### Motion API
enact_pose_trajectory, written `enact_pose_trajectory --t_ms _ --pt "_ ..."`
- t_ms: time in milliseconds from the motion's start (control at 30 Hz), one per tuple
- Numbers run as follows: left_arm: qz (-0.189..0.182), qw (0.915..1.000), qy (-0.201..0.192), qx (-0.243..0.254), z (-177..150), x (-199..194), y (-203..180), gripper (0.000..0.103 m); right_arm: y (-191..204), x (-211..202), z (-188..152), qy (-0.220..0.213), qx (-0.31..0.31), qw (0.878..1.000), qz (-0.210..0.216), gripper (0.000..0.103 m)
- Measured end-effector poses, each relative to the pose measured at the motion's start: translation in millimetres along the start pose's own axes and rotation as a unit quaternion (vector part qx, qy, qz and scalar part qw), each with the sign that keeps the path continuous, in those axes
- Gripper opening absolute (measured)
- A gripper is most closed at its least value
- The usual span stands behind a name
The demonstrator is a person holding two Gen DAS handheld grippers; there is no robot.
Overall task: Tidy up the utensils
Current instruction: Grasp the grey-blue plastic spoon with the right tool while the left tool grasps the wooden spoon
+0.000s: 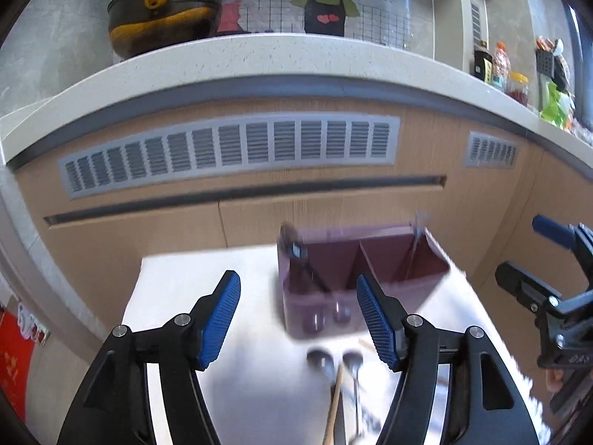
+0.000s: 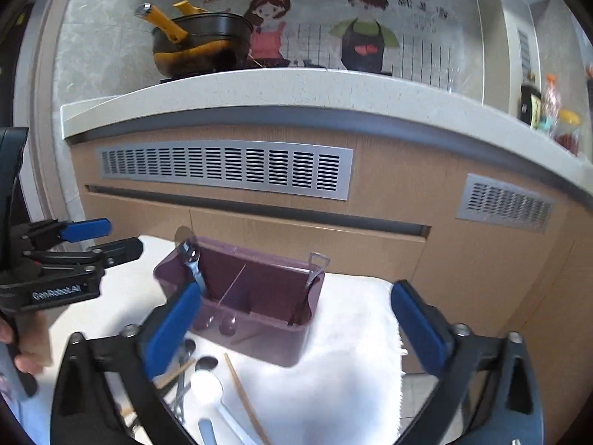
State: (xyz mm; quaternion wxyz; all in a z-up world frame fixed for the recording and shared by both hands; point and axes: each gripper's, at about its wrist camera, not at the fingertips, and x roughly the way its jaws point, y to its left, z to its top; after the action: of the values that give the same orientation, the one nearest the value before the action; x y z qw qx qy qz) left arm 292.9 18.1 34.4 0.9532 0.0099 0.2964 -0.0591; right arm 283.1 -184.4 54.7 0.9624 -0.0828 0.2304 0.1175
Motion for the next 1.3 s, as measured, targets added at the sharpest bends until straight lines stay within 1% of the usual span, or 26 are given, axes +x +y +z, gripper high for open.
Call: enact_pose_trajectory --t_ms 67,200,267,367,433,533,567,600,633,667,700,767,933,1067,1233,1300 --pt "-0.006 0.9999 0.016 -0.001 -14.2 -7.9 0.3 0.067 7.6 -4.7 -10.1 0.018 -0.020 1.000 -0.007 0.103" --pt "-0.016 0.9984 0.053 0.011 -48.0 -20.8 -2.8 0.069 16.0 -8.7 -34.0 0.072 -0.028 0.997 0.030 0.103" --pt "-0.010 0.9975 0.068 0.020 -64.4 -25.9 -2.9 0.070 22.1 -8.1 -48.7 0.104 -0.034 0.993 0.047 0.103" --pt "0.003 0.9959 0.087 0.024 -85.5 -30.7 0.5 0.072 33.9 -10.3 -72.1 0.121 -0.066 0.989 0.054 0.103" --pt "0.005 0.9943 0.105 0.019 -99.9 -32.9 5.0 0.072 41.9 -9.4 -87.0 0.140 -0.082 0.984 0.067 0.103" --pt "0.001 0.9918 0.128 -0.003 -117.2 -34.4 14.4 0.072 48.9 -4.6 -104.7 0.173 -0.077 0.976 0.104 0.102" --pt "-0.001 0.9907 0.136 -0.011 -122.5 -34.9 17.3 0.072 52.6 -1.9 -109.6 0.184 -0.080 0.974 0.109 0.098" --pt "-0.005 0.9895 0.143 -0.019 -127.6 -35.1 19.6 0.073 56.9 1.0 -114.6 0.192 -0.085 0.971 0.110 0.085" --pt "-0.008 0.9883 0.150 -0.025 -132.5 -35.0 21.2 0.073 59.8 4.8 -117.0 0.200 -0.090 0.969 0.110 0.075" --pt "-0.008 0.9875 0.155 -0.027 -135.4 -34.6 22.1 0.072 63.3 10.0 -119.9 0.210 -0.094 0.967 0.111 0.058" --pt "-0.006 0.9868 0.159 -0.027 -137.9 -34.9 22.2 0.072 65.3 15.3 -123.2 0.220 -0.091 0.964 0.115 0.046" --pt "-0.005 0.9856 0.167 -0.026 -144.4 -35.7 22.8 0.072 66.9 28.0 -127.0 0.240 -0.074 0.959 0.133 0.038" --pt "-0.013 0.9830 0.180 -0.032 -149.8 -38.9 24.4 0.072 68.6 43.3 -133.1 0.266 -0.059 0.951 0.144 0.023" --pt "-0.034 0.9791 0.195 -0.048 -152.7 -37.1 21.7 0.072 69.7 40.3 -133.9 0.267 -0.068 0.950 0.145 0.010" --pt "-0.058 0.9742 0.210 -0.057 -154.8 -35.3 10.7 0.072 62.1 26.9 -131.6 0.251 -0.051 0.956 0.143 0.009" --pt "-0.076 0.9698 0.220 -0.071 -153.8 -31.7 5.7 0.072 55.0 18.4 -127.7 0.237 -0.036 0.960 0.144 0.009"
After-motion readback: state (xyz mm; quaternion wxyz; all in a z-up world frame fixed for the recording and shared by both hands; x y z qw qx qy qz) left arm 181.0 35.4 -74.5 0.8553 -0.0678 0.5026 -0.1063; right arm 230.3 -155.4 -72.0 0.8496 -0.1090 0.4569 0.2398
